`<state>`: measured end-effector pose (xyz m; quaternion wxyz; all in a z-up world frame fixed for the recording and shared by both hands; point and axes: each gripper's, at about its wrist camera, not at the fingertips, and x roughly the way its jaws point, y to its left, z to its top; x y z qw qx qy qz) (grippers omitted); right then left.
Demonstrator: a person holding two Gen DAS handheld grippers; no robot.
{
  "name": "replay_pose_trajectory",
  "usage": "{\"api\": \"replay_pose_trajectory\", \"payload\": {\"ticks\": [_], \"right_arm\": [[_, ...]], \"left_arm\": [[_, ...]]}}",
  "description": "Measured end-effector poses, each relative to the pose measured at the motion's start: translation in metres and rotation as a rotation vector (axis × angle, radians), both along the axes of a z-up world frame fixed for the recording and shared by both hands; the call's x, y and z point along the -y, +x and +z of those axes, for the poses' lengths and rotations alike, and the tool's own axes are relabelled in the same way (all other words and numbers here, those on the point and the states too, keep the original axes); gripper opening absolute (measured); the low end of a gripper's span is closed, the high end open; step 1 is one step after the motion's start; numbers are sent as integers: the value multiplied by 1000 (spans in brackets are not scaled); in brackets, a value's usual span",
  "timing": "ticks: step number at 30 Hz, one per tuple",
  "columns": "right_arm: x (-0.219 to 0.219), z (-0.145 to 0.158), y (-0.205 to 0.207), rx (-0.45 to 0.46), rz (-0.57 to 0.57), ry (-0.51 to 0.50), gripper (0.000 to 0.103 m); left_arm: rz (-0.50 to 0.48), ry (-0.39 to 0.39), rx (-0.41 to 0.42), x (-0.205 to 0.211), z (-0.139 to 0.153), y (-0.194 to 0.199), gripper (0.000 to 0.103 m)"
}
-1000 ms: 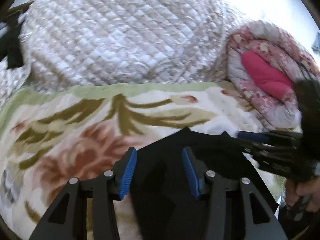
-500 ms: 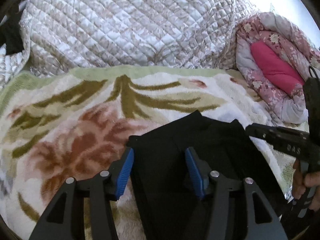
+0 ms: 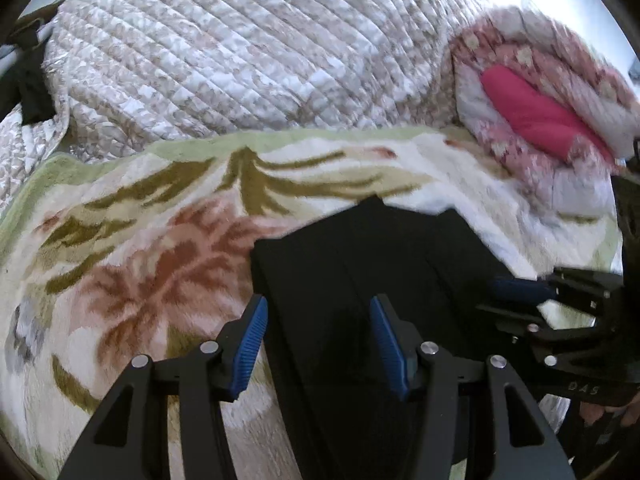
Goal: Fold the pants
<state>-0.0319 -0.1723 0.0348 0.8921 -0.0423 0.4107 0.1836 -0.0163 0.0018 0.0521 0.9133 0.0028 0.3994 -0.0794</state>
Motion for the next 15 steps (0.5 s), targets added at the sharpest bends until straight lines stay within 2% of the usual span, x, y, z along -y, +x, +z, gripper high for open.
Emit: {"api": "replay_pose_trajectory", "payload": {"ticks": [1,3,6,9,12,15], "right_arm": [[0,-1,0,8,2,-2,43],[4,0,3,-6,-7,24,44],[6,-3,7,-37,-3,76,54],[-5,-4,2,-15,21,30,62],[-11,-6,-3,23,36,-24,63],[-6,-5,-2,19,43,-2,63]], "left_arm": [[4,14,-16,1,-6,2,58],[9,-6,-13,-2,-9,2,58],[14,-6,-11,-3,-8,1,58],[16,2,-8,-2,-8,-2,58],[18,14,-6,-2,-9,-3,58],[23,21,-5,-2,-8,-6,58]]}}
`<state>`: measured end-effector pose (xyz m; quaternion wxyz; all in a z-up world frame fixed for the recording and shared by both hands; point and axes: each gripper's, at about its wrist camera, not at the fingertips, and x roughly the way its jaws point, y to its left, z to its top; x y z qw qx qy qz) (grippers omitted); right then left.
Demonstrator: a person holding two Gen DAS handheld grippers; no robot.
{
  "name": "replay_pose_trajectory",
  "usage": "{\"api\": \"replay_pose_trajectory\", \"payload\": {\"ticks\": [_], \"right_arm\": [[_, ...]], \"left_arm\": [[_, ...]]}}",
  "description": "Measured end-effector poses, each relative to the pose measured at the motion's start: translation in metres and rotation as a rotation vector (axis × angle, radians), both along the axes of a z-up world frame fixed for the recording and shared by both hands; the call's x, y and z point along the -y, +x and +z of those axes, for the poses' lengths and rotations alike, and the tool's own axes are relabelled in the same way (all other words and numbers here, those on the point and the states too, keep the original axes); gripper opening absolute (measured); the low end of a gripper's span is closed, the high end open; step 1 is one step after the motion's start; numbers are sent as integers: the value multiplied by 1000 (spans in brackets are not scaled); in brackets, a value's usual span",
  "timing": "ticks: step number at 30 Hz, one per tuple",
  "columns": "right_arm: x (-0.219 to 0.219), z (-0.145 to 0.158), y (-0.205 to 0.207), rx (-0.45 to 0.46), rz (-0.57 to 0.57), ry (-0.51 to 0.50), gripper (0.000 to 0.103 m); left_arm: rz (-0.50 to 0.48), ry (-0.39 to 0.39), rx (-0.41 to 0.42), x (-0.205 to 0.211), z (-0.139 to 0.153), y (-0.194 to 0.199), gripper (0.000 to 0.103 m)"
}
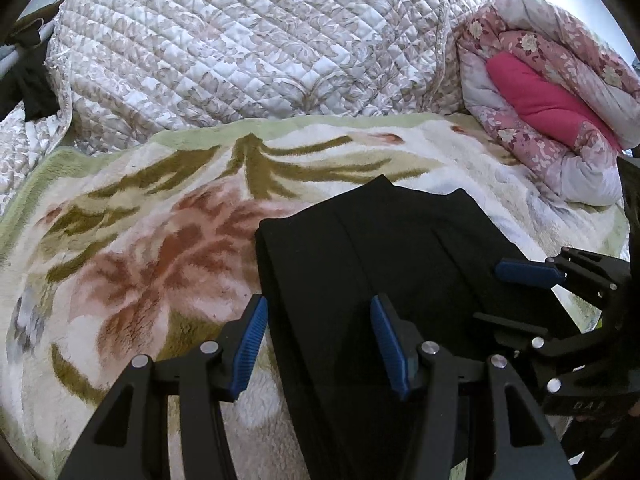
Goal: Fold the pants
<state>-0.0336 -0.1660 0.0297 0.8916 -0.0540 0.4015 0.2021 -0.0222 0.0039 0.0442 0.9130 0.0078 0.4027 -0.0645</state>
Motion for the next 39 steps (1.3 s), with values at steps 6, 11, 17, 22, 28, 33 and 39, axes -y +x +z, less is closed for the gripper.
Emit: {"api": "replay_pose_trajectory", "payload": {"ticks": [6,11,17,22,28,33,39], "right_arm": [[12,16,-10,62,-48,22,63],[9,19,-15,70,-31,18,63],[-2,6,-18,38,-3,-45,61],[1,5,-17,18,-12,-29,54],[1,9,-17,47,-18,-17,46],[3,15,-15,70,-41,4,36],[2,8,-10,33,-45,-6,36]], "left_arm": [[22,-8,-1,-5,4,-7,57],[15,-58,12,-7,11,-20,57],[-36,-46,12,-3,-3,-33,58],[-36,-55,9,-6,-4,-31,55],[-24,-25,19,-2,-1,-28,46],[7,-21,23,-1,7,-21,36],[6,-12,20,0,6,-16,31]]}}
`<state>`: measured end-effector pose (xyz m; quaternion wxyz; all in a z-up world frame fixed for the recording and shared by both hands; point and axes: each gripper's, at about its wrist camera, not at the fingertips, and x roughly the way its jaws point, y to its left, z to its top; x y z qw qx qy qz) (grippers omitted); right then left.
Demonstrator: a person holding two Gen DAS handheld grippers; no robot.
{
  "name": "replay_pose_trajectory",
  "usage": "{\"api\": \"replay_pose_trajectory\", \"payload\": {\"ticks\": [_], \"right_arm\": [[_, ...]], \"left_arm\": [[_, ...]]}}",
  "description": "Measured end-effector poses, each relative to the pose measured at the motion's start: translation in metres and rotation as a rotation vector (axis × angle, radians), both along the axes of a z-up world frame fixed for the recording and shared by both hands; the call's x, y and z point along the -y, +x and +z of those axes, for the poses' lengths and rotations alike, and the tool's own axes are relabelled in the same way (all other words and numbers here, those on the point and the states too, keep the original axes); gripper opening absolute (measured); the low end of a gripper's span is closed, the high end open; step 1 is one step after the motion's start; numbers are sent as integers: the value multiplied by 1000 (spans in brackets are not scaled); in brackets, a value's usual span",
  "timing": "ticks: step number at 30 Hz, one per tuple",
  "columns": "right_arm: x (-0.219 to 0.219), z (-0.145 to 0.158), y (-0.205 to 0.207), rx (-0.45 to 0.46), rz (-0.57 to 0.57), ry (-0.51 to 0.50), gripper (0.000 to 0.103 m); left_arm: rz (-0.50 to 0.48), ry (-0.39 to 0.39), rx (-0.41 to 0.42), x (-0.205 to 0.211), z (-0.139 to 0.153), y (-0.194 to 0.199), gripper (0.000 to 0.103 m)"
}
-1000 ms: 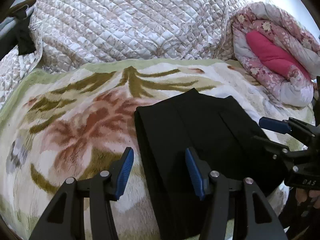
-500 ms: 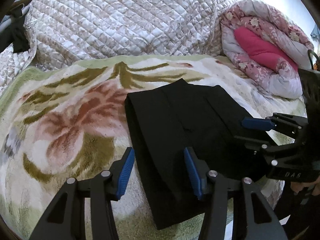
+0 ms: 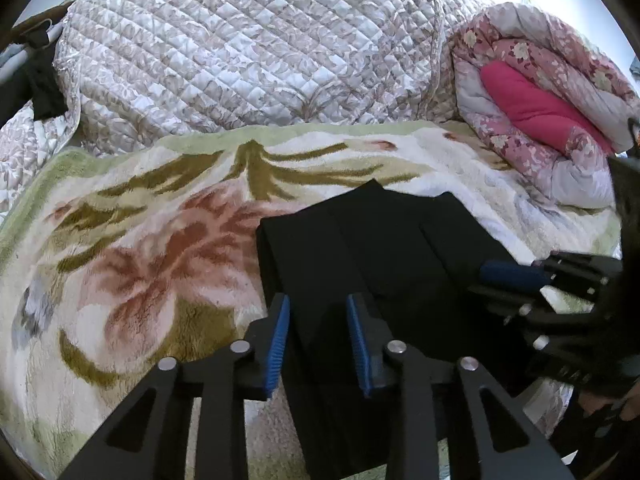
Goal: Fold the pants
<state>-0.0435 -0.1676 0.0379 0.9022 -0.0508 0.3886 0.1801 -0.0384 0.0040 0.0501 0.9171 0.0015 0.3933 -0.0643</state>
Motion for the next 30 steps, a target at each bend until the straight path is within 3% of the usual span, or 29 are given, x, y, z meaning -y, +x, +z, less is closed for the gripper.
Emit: {"api": "replay_pose_trajectory", "payload": {"ticks": [14,18,20,23,30], "right_arm": [[46,10,4,9,-140,103,36],[65,6,13,-43,-200,174,38],[75,0,19,-102,-222,249,39],[83,-10,23,-166,-239,321,41],[87,-18,23,-224,-223,403,44]], "left_arm": [[2,-35,-14,-10,0,-3,27],[27,-110,-38,-27,0,3,31],[27,-177,-60,-34,-3,6,46],[40,-272,-116,-43,-12,12,47],[12,-354,-152,-41,-25,23,56]]}}
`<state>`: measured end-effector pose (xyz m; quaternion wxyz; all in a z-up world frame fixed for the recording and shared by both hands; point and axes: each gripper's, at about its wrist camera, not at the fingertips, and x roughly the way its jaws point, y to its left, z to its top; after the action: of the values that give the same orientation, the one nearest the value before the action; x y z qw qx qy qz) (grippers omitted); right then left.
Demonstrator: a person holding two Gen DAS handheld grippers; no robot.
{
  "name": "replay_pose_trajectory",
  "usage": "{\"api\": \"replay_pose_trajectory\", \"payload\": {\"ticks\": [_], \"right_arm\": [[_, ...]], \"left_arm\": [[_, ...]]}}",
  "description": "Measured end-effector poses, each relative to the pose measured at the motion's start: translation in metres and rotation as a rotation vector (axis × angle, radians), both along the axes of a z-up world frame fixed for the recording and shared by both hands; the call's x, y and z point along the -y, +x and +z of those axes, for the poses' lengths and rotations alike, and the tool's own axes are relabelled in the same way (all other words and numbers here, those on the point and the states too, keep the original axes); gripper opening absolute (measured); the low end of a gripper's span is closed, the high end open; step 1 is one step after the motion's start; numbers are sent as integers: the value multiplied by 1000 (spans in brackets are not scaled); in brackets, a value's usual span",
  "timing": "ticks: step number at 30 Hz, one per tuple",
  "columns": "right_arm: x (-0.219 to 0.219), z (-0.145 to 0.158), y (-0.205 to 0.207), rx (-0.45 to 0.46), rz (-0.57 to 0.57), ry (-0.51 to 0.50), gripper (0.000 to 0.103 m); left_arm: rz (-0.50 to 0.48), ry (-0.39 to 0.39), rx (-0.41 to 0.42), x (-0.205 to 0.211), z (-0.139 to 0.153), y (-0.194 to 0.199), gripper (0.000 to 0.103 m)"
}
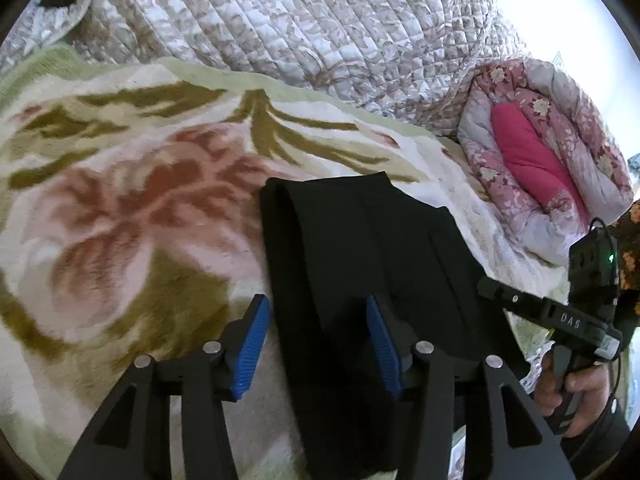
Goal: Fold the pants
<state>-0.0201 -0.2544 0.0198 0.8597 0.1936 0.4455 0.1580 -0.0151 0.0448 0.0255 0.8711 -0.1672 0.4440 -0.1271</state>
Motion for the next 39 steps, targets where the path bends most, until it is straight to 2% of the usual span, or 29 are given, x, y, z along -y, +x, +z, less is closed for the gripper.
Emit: {"api": "replay_pose_trajectory", "payload": {"ticks": [2,6,13,18,20,21,22,25,29,31,36,39], "right_arm": [[-1,-2,3,1,5,0,44],[3,-6,11,-10,-7,50,44],[3,-8,-6,-37,40,129,46],[-1,-8,-2,-28,47,102,46],[-6,-7,5,-22,44,74,44],[-8,-6,7,-20,45,60,39],[-10,-6,9,-20,43,42,33],[-12,1,8,-2,37,33,17],[-22,20,2,53,66,-3,16],[-27,32,1,80,80,0,16],[-43,61,13,139,120,-8,15],[-50,73,33,163,133,0,15]], "left_arm": [[2,-18,2,1,-3,7,59],[10,-36,7,1,-4,12,60],[3,-61,-18,3,-6,-10,60],[-6,-38,-13,6,-5,-9,60],[-1,-31,-11,8,-6,-2,60],[-1,-16,-7,10,-5,1,60],[4,-1,-6,13,-4,3,59],[6,41,10,19,3,1,45],[-10,108,58,26,19,-4,29],[-17,110,69,27,27,-4,26],[-26,158,124,30,53,2,24],[-8,165,155,22,71,19,23]]}}
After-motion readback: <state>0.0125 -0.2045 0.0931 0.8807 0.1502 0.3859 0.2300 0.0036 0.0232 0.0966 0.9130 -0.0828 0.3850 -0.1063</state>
